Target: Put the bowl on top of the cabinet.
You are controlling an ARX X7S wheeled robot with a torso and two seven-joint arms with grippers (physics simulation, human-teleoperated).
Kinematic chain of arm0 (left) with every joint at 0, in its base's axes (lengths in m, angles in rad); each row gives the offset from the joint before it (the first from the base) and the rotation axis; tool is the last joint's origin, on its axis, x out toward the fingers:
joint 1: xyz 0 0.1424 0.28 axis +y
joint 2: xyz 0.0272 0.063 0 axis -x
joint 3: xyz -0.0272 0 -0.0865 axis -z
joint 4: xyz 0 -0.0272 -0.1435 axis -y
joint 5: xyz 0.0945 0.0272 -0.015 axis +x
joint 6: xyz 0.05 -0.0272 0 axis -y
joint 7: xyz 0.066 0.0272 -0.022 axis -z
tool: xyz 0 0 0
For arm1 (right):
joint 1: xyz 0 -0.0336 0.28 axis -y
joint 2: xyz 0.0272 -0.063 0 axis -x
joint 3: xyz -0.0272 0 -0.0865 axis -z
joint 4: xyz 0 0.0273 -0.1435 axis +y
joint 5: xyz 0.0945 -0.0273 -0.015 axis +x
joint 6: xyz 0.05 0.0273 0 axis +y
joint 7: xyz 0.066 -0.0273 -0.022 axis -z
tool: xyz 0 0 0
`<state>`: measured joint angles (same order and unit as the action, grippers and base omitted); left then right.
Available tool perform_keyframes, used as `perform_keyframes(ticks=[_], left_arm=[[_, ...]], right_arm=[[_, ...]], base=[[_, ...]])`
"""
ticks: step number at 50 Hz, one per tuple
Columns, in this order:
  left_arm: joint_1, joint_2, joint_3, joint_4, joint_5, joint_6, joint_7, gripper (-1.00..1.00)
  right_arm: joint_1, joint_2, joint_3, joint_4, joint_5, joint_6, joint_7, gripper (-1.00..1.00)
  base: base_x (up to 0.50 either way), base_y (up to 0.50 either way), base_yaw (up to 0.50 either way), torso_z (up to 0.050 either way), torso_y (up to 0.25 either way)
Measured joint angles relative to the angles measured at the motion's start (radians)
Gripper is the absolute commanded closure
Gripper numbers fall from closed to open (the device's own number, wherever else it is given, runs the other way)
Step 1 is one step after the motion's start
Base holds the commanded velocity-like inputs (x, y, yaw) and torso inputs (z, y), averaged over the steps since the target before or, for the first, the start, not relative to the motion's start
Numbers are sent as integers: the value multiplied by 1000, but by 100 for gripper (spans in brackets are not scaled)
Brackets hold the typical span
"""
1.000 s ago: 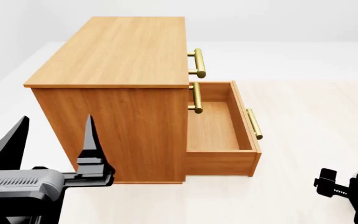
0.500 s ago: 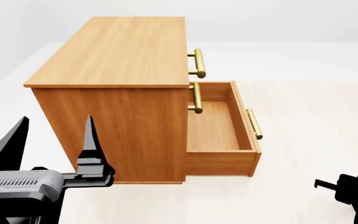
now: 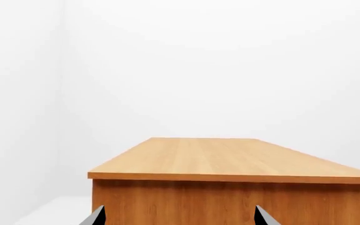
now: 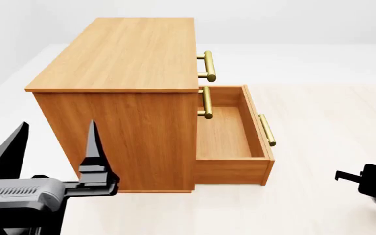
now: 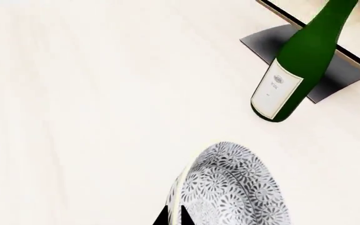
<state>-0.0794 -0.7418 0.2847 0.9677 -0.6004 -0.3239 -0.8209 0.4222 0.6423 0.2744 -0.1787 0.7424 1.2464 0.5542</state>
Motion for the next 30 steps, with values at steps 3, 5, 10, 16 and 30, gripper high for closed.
perform_keyframes(ticks=[3, 5, 10, 16, 30], left_arm=[[0, -1, -1, 0, -2, 1, -1, -100], [1, -2, -1, 0, -2, 3, -2, -100], [0, -4, -2, -1, -4, 4, -4, -100], [0, -5, -2, -2, -6, 6, -6, -100], [-1, -9, -2, -5, -9, 12, -10, -100]], right_arm=[[14, 3, 8, -27, 14, 22, 12, 100], [23, 5, 11, -43, 22, 35, 18, 100], [45, 9, 18, -76, 39, 63, 34, 100], [79, 13, 21, -110, 60, 98, 53, 100], [199, 17, -10, -152, 102, 179, 93, 100]], base=[[0, 0, 0, 0, 0], [0, 0, 0, 0, 0], [0, 0, 0, 0, 0], [0, 0, 0, 0, 2], [0, 0, 0, 0, 0]])
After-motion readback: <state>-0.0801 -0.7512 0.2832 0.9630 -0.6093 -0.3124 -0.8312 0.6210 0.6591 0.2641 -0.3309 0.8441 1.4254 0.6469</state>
